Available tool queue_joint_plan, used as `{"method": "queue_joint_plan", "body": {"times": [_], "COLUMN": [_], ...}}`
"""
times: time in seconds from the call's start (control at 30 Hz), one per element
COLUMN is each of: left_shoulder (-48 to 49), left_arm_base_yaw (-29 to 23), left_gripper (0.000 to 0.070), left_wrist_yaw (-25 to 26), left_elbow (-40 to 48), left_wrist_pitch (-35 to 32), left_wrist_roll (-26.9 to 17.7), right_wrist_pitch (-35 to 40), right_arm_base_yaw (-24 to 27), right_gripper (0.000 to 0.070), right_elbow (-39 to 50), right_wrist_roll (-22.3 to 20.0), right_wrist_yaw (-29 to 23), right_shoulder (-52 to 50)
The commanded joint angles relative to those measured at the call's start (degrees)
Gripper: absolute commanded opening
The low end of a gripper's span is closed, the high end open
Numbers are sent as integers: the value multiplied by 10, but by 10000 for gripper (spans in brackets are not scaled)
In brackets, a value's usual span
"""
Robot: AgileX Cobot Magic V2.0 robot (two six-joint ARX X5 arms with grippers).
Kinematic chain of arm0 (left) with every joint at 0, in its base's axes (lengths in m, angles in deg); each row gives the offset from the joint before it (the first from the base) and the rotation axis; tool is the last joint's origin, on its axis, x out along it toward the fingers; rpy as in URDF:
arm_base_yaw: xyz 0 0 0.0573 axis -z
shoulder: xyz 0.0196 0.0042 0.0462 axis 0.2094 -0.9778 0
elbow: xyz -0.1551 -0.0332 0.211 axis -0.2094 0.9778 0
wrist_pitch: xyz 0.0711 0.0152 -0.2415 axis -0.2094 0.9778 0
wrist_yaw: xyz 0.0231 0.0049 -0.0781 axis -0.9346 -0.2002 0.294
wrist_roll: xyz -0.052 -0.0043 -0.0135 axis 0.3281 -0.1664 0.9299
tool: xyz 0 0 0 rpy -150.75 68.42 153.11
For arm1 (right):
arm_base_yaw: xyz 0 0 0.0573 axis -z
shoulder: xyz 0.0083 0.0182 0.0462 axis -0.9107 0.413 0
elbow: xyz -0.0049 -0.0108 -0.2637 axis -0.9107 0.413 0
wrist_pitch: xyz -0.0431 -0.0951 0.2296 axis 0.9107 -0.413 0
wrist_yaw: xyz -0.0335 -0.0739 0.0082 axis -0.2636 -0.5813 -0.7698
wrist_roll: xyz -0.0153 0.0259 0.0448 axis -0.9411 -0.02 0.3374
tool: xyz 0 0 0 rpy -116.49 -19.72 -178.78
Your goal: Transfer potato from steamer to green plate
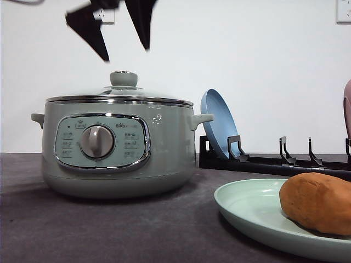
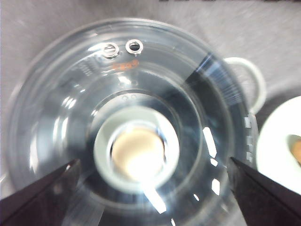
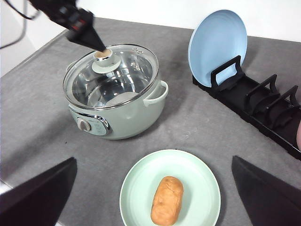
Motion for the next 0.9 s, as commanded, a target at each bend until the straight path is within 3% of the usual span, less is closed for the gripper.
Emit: {"method": "queue_joint_plan", "body": {"times": [0.0, 0.5, 0.67, 0.87], "left_shoulder": [16, 206, 298, 441], "left_arm_base_yaw": [2, 6, 6, 6], "left_gripper": [648, 635, 636, 636], "left_wrist_yaw": [1, 1, 1, 1], "left_elbow": [-16, 7, 101, 278], "left_wrist_pitch": [4, 35, 2, -82], "left_wrist_roll": [3, 0, -14, -13], "right_wrist_pitch": [5, 5, 6, 5], "right_arm_base_yaw": [-3, -3, -3, -3], "right_gripper": [665, 665, 665, 665], "right_elbow": [-8, -8, -8, -8], "right_wrist_roll": [6, 6, 6, 6], "right_wrist_yaw": [-2, -1, -1, 0], "right_shoulder": [4, 4, 4, 4]}}
